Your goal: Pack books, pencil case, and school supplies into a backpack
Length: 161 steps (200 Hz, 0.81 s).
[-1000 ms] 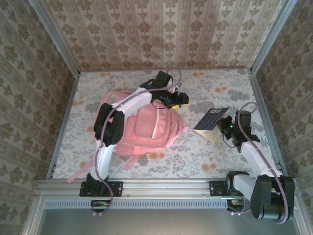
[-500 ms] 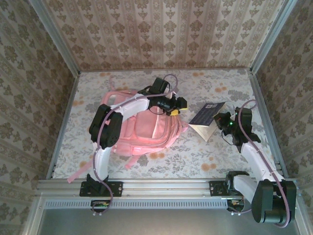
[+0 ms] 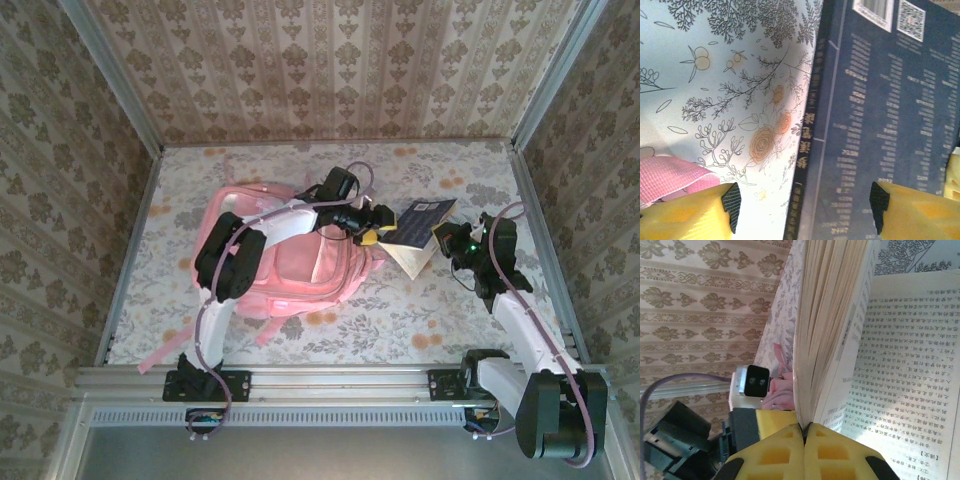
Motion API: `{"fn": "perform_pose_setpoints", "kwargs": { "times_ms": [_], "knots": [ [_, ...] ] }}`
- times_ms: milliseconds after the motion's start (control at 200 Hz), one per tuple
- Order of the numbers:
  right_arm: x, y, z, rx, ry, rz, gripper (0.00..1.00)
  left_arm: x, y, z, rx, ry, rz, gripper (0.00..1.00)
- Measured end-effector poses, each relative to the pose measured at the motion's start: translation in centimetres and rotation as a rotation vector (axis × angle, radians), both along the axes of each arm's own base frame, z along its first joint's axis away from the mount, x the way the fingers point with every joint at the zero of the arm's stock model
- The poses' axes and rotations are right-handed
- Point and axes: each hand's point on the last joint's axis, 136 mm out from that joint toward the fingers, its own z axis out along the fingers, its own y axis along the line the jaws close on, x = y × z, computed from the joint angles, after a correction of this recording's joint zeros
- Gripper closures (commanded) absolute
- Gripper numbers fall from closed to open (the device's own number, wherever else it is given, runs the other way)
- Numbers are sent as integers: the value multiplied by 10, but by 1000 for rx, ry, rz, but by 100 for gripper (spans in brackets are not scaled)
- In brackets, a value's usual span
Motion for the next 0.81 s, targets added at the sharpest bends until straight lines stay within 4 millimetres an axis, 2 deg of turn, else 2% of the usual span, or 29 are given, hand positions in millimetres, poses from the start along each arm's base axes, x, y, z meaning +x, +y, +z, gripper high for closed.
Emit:
{"fn": "perform_pose_setpoints", "kwargs": {
  "times_ms": [230, 335, 405, 525, 690, 750, 805],
  "knots": [
    [3, 5, 10, 12, -40, 10, 100, 3, -9, 11, -57, 37, 26, 28],
    [4, 8, 12, 11, -54, 18, 100, -1, -16, 16, -100, 70, 29, 33],
    [4, 9, 12, 10, -59, 21, 100, -3, -20, 18, -123, 90, 29, 42],
    [5, 9, 7, 5, -52, 15, 100, -4, -22, 22, -148, 110, 37, 65],
    [3, 9, 0, -11, -32, 13, 100, 3, -17, 21, -153, 114, 53, 78],
    [2, 10, -3, -22, -21, 16, 93, 5, -14, 19, -152, 111, 57, 85],
    [0, 12, -7, -33, -11, 26, 79, 5, -11, 20, -152, 98, 53, 91]
  ]
}}
